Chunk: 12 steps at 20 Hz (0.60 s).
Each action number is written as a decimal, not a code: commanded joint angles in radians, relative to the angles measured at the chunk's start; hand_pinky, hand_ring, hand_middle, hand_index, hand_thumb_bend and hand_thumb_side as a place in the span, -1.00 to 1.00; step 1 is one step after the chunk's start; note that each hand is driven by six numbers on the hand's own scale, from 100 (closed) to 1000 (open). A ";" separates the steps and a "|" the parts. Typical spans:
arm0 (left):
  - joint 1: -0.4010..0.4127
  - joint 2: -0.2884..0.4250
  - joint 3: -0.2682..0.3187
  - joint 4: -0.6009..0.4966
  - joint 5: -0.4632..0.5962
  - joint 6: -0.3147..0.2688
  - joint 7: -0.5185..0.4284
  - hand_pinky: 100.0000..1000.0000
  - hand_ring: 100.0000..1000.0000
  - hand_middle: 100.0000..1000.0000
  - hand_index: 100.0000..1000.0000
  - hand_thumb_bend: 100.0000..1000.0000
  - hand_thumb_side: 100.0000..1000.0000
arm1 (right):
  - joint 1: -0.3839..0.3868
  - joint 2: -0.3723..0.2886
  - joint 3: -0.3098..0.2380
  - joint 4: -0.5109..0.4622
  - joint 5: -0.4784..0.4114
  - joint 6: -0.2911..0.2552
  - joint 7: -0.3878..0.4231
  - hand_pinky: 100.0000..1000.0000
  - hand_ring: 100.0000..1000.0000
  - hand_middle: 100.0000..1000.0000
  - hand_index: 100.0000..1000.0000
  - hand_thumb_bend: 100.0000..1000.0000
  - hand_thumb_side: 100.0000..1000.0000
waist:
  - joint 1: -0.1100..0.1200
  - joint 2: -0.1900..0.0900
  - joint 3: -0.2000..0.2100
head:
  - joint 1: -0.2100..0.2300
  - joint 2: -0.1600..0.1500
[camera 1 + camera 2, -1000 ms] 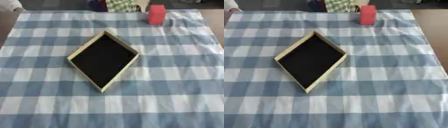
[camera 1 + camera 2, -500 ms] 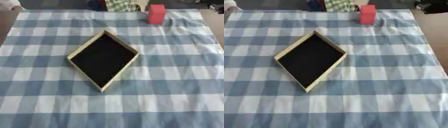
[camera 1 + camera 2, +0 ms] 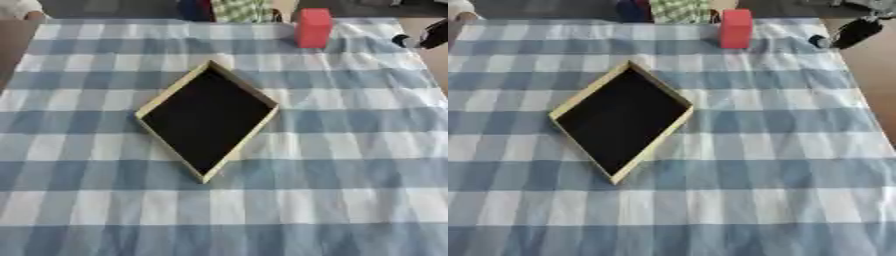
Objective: Pick up objects on the table and place them in the box.
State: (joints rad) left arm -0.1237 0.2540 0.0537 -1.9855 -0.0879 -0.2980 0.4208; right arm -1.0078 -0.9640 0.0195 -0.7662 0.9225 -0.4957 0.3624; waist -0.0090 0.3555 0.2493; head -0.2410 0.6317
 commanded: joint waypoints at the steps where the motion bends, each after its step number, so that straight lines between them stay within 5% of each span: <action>1: -0.006 0.023 -0.001 -0.014 0.004 -0.001 -0.006 0.28 0.25 0.09 0.18 -1.00 0.44 | -0.033 -0.009 0.001 -0.005 -0.037 0.005 0.033 1.00 1.00 0.96 0.98 -0.48 -0.64 | -0.002 -0.026 0.002 | -0.003 0.001; 5: -0.007 0.023 -0.002 -0.014 0.006 0.000 -0.009 0.28 0.25 0.09 0.18 -1.00 0.44 | -0.058 0.016 0.012 -0.002 -0.069 0.012 0.068 0.99 1.00 0.96 1.00 -0.43 -1.00 | -0.004 -0.026 0.006 | -0.006 0.001; 9: -0.008 0.025 -0.003 -0.014 0.007 0.000 -0.011 0.28 0.25 0.09 0.18 -1.00 0.42 | -0.080 0.038 0.024 0.002 -0.080 0.020 0.096 0.99 1.00 0.96 0.99 -0.40 -1.00 | -0.006 -0.028 0.008 | -0.007 0.002; 12: -0.009 0.025 -0.003 -0.014 0.009 0.000 -0.012 0.28 0.25 0.09 0.18 -1.00 0.42 | -0.090 0.051 0.034 0.003 -0.077 0.037 0.099 0.99 0.99 0.94 0.98 -0.60 -1.00 | -0.008 -0.029 0.008 | -0.007 0.003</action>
State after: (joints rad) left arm -0.1253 0.2545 0.0480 -1.9855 -0.0832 -0.2961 0.4118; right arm -1.0744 -0.8927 0.0533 -0.7576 0.8513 -0.4647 0.4583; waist -0.0171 0.3540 0.2571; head -0.2475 0.6321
